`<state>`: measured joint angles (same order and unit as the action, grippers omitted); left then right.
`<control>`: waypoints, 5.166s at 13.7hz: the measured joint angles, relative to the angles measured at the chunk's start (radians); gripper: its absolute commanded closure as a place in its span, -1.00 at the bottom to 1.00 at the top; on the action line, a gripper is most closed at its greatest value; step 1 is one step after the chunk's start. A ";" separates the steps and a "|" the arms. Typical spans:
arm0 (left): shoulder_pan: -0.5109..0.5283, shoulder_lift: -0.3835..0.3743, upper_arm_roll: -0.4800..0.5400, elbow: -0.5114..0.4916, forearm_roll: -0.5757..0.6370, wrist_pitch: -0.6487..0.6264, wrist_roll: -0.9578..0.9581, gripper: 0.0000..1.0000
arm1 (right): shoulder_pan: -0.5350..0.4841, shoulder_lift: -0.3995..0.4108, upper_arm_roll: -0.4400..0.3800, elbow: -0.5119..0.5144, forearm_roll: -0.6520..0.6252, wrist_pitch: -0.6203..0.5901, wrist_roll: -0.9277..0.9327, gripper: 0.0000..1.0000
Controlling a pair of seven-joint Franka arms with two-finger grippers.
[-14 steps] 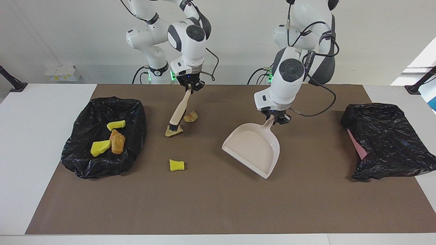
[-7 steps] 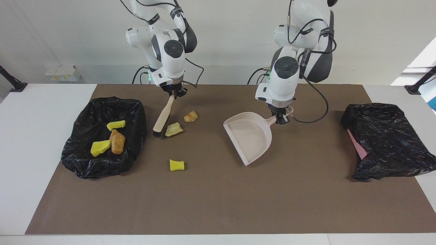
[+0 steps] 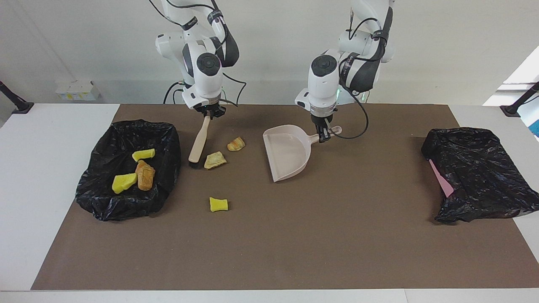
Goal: Sweep and dump trash in bin
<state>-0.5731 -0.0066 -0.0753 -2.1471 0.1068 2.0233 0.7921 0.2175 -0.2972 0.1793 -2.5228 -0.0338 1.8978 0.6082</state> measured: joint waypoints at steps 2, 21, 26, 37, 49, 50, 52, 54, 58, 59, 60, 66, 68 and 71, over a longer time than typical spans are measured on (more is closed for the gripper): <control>-0.042 -0.001 -0.002 -0.023 0.000 0.007 -0.039 1.00 | 0.004 0.000 0.002 -0.016 0.018 -0.001 0.000 1.00; -0.089 0.001 0.012 -0.093 0.014 0.149 -0.102 1.00 | 0.345 0.157 0.008 0.186 0.278 0.170 0.038 1.00; -0.004 0.024 0.017 -0.092 0.014 0.223 -0.012 1.00 | 0.335 0.184 0.001 0.296 0.158 0.052 0.034 1.00; 0.029 0.068 0.021 -0.017 0.014 0.179 -0.033 1.00 | -0.010 0.545 -0.013 0.760 -0.187 -0.089 -0.282 1.00; -0.010 0.071 0.002 0.020 0.014 0.073 -0.198 1.00 | -0.036 0.715 0.002 0.846 -0.218 -0.113 -0.363 1.00; -0.010 0.071 0.002 0.021 0.014 0.069 -0.198 1.00 | -0.013 0.701 0.003 0.826 -0.189 -0.113 -0.363 1.00; -0.010 0.071 0.002 0.021 0.014 0.065 -0.198 1.00 | 0.035 0.660 0.005 0.773 -0.136 -0.113 -0.362 1.00; -0.012 0.071 0.002 0.021 0.014 0.062 -0.198 1.00 | 0.088 0.620 0.006 0.720 -0.073 -0.114 -0.362 1.00; -0.014 0.071 0.002 0.020 0.014 0.061 -0.198 1.00 | 0.179 0.564 0.008 0.662 0.054 -0.147 -0.362 1.00; -0.014 0.071 0.002 0.020 0.014 0.061 -0.198 1.00 | 0.187 0.557 0.008 0.662 0.069 -0.163 -0.361 1.00; -0.014 0.071 0.002 0.020 0.014 0.061 -0.198 1.00 | 0.187 0.551 0.008 0.662 0.076 -0.174 -0.361 1.00; 0.032 0.077 0.012 0.006 -0.022 0.130 -0.031 1.00 | 0.174 0.475 0.002 0.664 0.114 -0.250 -0.361 1.00; 0.071 0.086 0.014 0.005 -0.055 0.156 0.050 1.00 | 0.178 0.434 0.004 0.663 0.119 -0.301 -0.343 1.00; 0.137 0.091 0.017 0.005 -0.135 0.173 0.184 1.00 | 0.204 0.393 0.007 0.647 0.125 -0.316 -0.290 1.00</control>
<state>-0.4364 0.0845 -0.0586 -2.1420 -0.0282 2.1958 0.9762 0.4219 0.0953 0.1861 -1.8759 0.0911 1.5816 0.3185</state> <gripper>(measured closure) 0.674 0.740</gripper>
